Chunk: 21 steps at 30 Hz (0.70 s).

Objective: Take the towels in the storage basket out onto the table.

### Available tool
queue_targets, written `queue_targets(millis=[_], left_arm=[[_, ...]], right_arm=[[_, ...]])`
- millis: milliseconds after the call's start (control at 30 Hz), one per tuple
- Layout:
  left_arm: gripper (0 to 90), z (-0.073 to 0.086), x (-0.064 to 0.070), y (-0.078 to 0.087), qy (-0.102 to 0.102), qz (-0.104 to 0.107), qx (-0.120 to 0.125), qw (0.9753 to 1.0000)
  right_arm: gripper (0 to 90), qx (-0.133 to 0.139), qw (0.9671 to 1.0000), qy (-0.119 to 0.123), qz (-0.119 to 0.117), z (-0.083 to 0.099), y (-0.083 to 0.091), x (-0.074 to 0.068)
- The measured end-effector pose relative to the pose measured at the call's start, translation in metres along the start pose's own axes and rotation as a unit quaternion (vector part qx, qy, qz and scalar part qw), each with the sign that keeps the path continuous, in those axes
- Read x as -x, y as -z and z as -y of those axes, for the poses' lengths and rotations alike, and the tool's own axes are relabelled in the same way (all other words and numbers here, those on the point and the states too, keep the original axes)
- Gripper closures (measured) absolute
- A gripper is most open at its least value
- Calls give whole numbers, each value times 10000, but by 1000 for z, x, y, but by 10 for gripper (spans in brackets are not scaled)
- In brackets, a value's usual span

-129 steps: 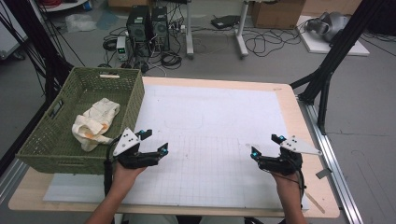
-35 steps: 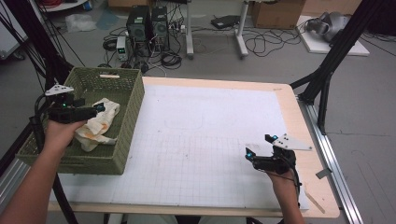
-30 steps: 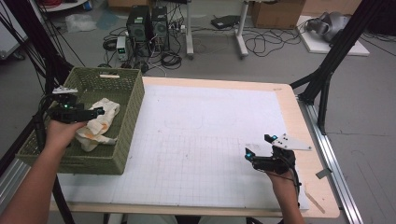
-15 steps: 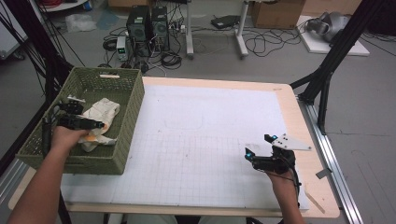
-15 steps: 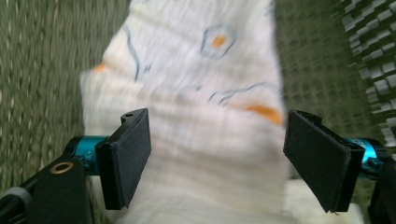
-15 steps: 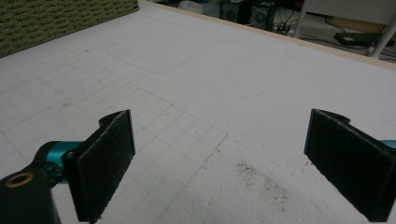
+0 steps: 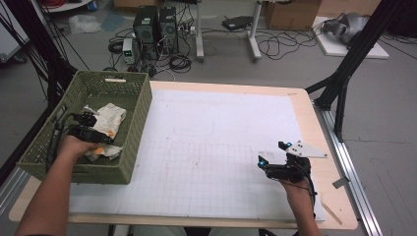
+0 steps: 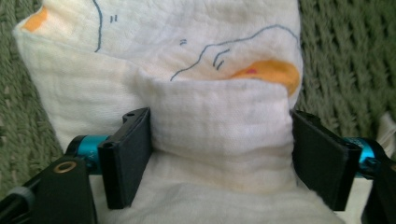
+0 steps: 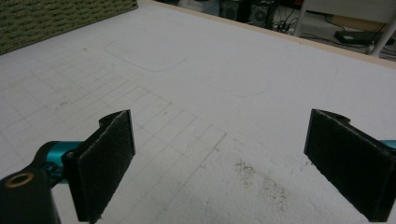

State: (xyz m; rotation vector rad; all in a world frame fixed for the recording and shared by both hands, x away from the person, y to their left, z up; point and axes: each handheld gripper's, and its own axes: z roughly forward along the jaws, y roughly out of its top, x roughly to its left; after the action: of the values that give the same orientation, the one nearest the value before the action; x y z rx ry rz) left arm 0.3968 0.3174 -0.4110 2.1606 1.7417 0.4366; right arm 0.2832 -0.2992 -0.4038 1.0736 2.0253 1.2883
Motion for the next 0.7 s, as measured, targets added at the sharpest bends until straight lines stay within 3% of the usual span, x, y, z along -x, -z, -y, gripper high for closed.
queue_targets(millis=[100, 167, 300, 400, 433, 467, 600, 700], left_arm=[[582, 0, -2, 4, -56, -162, -45, 9998], [706, 0, -3, 7, -69, -167, -4, 9998], [765, -1, -6, 12, 143, -15, 217, 9997], [773, -1, -10, 18, 410, 31, 510, 9979], [774, -1, -10, 18, 410, 31, 510, 9979], [774, -1, -13, 23, 593, 47, 781, 9952], [774, 0, -16, 35, 798, 198, 1419, 9865], [774, 1, -19, 47, 980, 370, 1947, 9753]], right_arm=[[79, 9, 10000, -3, 9, 0, 0, 0], [79, 17, 10000, -28, 16, 0, 1, 0], [79, 24, 10000, -41, 43, 0, 2, 2], [79, 45, 10000, -60, 58, 1, 3, 3], [79, 40, 10000, -63, 59, 1, 3, 3], [79, 40, 9999, -83, 58, 1, 3, 3], [79, 54, 9999, -98, 68, 1, 4, 3], [79, 56, 9999, -130, 76, 1, 4, 3]])
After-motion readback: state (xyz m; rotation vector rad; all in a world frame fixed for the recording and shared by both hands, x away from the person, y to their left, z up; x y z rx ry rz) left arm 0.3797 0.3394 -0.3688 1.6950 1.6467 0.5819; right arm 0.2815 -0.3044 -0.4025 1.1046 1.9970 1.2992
